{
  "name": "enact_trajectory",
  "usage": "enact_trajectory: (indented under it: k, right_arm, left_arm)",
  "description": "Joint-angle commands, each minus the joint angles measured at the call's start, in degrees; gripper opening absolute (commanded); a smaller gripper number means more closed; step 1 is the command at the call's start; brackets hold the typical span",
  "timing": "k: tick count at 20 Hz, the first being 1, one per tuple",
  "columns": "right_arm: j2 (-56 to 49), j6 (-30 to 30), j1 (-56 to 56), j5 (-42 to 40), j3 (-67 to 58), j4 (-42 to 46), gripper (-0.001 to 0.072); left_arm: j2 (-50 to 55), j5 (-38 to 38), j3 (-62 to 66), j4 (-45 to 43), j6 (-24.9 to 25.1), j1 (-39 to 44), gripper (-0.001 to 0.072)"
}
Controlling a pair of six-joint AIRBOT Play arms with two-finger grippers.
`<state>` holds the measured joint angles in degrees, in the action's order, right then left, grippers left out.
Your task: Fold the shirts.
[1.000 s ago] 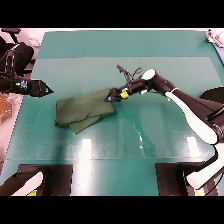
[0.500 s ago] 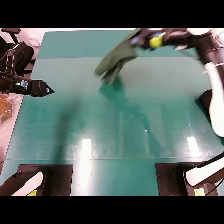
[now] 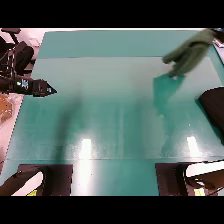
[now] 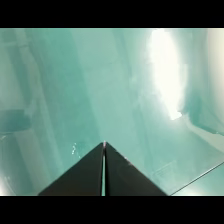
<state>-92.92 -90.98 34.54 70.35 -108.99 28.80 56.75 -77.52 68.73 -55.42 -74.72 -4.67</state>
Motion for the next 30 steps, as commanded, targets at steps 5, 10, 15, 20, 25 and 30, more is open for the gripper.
enact_trajectory:
  k: [5, 10, 15, 20, 25, 30]
  right_arm:
    - [8.1, -2.7, 16.0, 9.3, 3.7, 22.5, 0.0021]
    - [11.2, -2.6, 20.9, 15.9, 3.7, 33.6, 0.0021]
    - [11.0, -6.0, 22.6, 21.2, 3.7, 50.7, 0.0021]
    - [7.0, -8.4, 22.6, 30.7, 3.7, 64.4, 0.0021]
    - [3.6, -10.6, 22.6, 31.8, 3.7, 73.1, 0.0022]
    - [-1.6, -10.6, 22.6, 32.8, 3.7, 73.4, 0.0031]
  left_arm:
    - [0.0, 0.0, 0.0, 0.5, -0.2, 0.0, 0.0030]
    - [0.0, -0.1, 0.0, 0.5, 0.2, 0.0, 0.0030]
    - [0.0, -0.5, 0.0, 0.5, 0.2, 0.0, 0.0030]
    - [0.0, -0.6, 0.0, 0.5, 0.2, 0.0, 0.0030]
    - [0.0, -0.5, 0.0, 0.5, 0.2, 0.0, 0.0030]
    - [0.0, -0.5, 0.0, 0.5, 0.0, 0.0, 0.0030]
